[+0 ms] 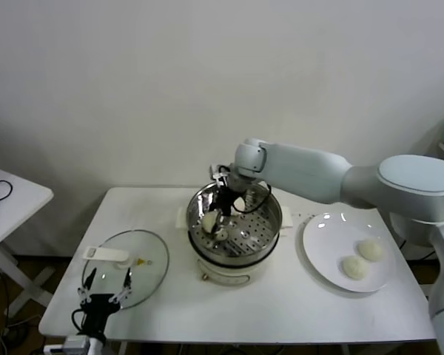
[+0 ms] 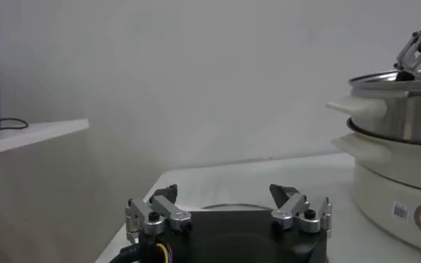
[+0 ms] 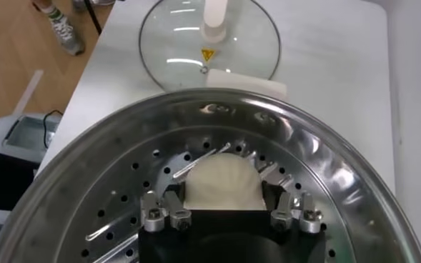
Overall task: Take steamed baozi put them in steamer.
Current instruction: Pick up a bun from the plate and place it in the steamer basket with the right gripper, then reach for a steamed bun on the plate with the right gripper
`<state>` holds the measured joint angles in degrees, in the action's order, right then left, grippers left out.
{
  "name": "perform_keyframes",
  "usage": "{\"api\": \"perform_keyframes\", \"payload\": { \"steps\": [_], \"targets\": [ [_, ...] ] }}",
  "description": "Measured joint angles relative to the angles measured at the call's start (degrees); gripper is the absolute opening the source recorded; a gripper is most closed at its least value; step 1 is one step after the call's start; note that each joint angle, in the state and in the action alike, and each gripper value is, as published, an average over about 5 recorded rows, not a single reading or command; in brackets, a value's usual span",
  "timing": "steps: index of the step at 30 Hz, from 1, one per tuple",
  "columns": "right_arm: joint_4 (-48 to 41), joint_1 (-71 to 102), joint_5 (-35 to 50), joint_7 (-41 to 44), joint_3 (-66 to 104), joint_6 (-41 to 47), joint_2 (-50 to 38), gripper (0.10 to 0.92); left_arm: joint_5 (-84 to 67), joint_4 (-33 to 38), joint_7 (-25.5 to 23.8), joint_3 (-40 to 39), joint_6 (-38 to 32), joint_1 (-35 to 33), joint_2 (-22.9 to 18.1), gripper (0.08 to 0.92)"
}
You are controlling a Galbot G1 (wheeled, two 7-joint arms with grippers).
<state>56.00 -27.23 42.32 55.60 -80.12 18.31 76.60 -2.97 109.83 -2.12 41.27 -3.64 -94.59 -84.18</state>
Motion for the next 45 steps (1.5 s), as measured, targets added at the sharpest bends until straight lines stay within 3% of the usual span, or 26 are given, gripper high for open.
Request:
{"api": "perform_keyframes", "payload": {
  "steps": [7,17,26,35,45],
  "targets": [
    [-0.2,-0.3,-0.2,0.6,0.0,-0.7,0.0,0.818,-0.1,0.0,0.0,0.0,0.0,0.0,0.0,0.823],
    [2.7,-4.7,0.9,3.1,-1.3,-2.1,-3.0,0.823,-0.2,0.3,0.0,0.1,0.0,-0.2,0.0,0.823],
    [10.5,-14.4,-0.1,7.9,-5.1,-4.9,-13.5,0.823,-0.6,0.9,0.0,0.0,0.3,0.1,0.2,0.823],
    [18.0,-16.7,-11.0,12.7,-4.8,-9.5,-29.6,0.823,0.1,1.5,-0.1,-0.4,0.9,0.4,-0.2,0.823],
    [19.1,-0.7,-27.7,15.2,9.2,-13.9,-43.6,0.823,0.8,2.2,-0.7,0.1,0.4,-1.1,-0.4,0.823]
  ]
}}
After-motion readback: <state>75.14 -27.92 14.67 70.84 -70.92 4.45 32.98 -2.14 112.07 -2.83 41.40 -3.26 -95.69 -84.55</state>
